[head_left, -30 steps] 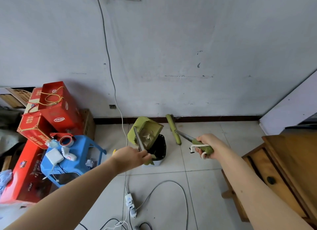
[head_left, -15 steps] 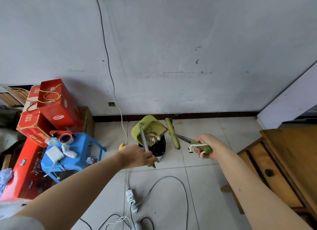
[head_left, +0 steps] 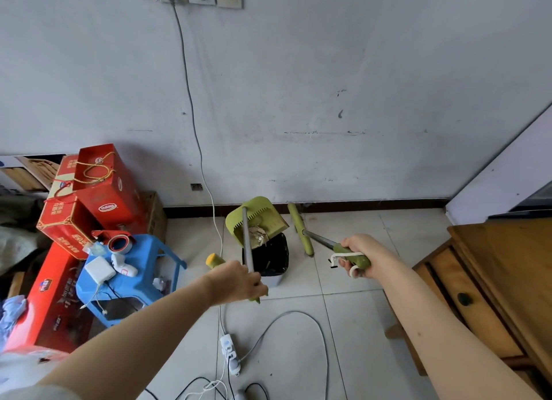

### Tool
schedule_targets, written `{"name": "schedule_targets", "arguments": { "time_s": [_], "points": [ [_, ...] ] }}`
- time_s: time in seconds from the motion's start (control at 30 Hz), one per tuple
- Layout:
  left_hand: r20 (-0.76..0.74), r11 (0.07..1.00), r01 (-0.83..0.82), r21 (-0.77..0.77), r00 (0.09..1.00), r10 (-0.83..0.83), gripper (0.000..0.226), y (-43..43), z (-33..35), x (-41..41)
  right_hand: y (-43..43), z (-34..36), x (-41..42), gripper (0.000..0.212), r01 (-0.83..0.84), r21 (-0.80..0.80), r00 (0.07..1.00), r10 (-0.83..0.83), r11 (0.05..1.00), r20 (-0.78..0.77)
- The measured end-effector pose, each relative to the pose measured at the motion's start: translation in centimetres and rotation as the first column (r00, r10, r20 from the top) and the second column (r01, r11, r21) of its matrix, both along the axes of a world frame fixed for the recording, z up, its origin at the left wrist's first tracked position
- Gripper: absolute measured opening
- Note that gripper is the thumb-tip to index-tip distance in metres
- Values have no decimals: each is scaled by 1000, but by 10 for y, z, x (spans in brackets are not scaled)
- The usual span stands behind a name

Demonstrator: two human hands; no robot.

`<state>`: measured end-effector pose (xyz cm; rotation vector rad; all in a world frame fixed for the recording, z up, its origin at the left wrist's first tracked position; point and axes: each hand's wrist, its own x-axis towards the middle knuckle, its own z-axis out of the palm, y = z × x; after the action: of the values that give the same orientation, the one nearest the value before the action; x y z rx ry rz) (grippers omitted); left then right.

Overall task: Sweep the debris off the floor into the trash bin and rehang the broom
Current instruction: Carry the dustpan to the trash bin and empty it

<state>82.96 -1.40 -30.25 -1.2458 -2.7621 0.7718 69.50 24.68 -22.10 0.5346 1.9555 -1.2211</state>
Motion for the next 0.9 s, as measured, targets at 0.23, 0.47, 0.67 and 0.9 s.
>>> {"name": "schedule_targets", "arguments": {
  "time_s": [0.23, 0.47, 0.67, 0.9],
  "points": [
    [27, 993, -118, -22, 993, 119, 40, 33, -11, 30, 10, -2, 8, 29, -5, 3, 1000, 5, 1000, 3],
    [-18, 992, -120, -31, 993, 120, 28, 35, -3, 20, 15, -2, 17, 29, -5, 23, 1000, 4, 1000, 14],
    [-35, 988, -138, -65, 990, 136, 30, 24, -3, 22, 18, 0, 22, 33, -2, 19, 1000, 2, 1000, 8],
    [-31, 992, -74, -103, 997, 71, 24, 26, 13, 24, 14, 10, 22, 29, -1, 4, 999, 1, 1000, -37]
  ]
}}
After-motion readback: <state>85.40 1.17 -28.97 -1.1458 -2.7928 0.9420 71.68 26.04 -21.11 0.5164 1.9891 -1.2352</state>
